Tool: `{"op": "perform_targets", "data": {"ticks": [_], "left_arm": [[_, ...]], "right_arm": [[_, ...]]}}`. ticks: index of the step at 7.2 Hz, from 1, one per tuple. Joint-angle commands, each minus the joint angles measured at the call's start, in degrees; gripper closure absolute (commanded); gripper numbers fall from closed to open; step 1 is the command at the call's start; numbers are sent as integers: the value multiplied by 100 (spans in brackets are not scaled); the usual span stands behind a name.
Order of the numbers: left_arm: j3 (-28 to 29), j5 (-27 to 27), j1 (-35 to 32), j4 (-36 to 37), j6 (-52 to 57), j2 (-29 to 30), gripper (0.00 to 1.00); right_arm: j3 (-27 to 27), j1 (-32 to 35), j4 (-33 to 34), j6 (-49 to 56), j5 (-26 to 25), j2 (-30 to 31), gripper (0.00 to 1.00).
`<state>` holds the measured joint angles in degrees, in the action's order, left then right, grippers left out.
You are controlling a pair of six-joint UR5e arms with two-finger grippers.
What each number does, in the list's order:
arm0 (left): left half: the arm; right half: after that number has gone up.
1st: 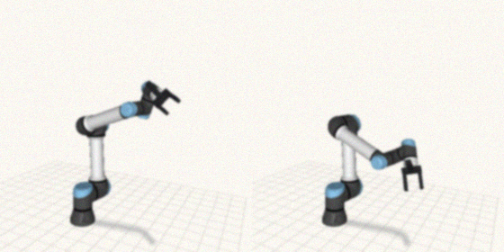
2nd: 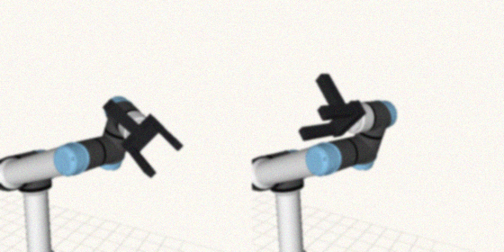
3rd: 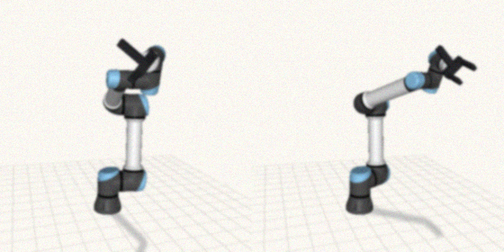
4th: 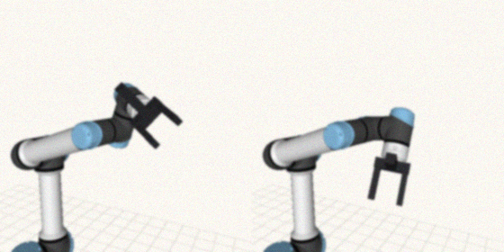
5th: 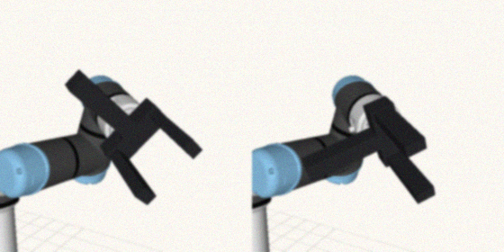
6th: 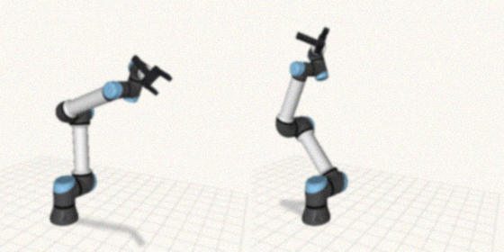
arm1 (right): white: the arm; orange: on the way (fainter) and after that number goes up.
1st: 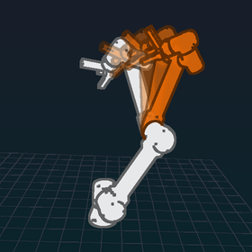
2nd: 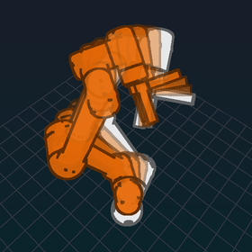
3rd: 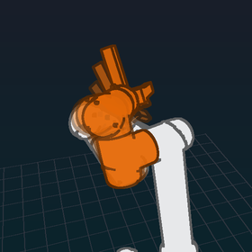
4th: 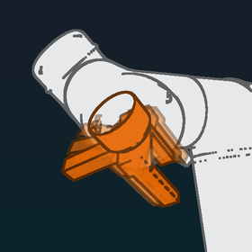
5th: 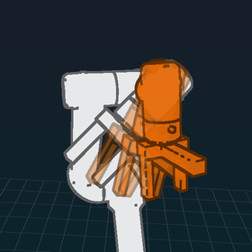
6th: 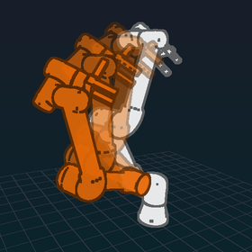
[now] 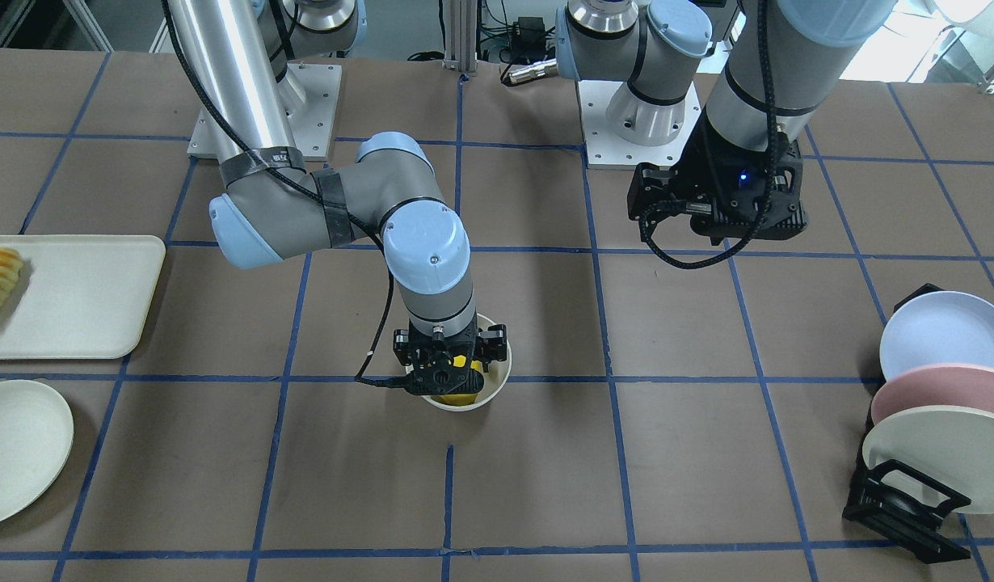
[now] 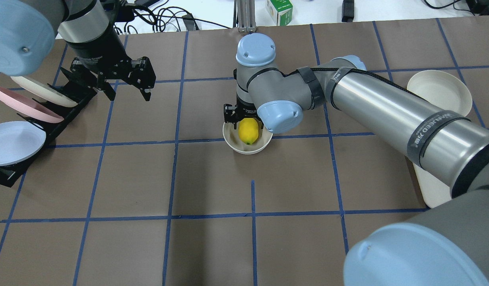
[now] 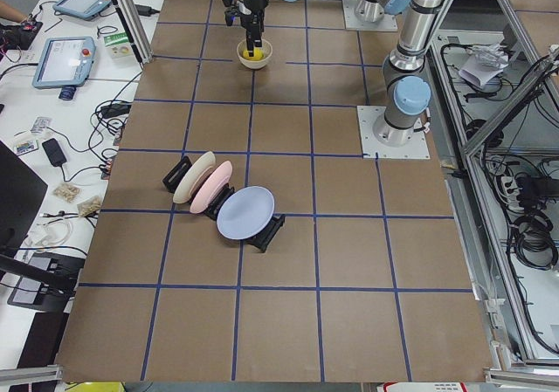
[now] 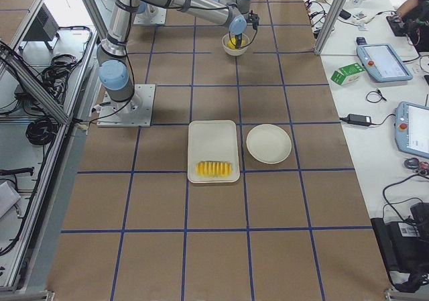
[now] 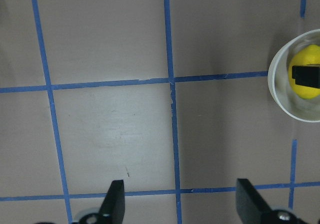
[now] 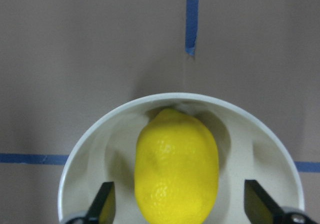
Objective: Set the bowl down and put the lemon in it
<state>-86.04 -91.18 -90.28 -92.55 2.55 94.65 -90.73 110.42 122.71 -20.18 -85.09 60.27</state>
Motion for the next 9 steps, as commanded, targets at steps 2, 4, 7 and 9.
{"op": "perform_targets", "data": {"ticks": [2,4,7,9], "left_arm": [[0,4,1,0,0,-17,21],[-9,-5,1,0,35,-8,21],[-9,-5,19,0,36,-17,21],[-9,-22,36,-9,79,-17,21]], "right_arm": [[2,-317,-281,49,-16,553,0],[3,-993,-939,825,-201,1299,0],[3,-2083,-1696,1323,-236,1986,0],[-68,-2235,-1934,1324,-210,2557,0]]}}
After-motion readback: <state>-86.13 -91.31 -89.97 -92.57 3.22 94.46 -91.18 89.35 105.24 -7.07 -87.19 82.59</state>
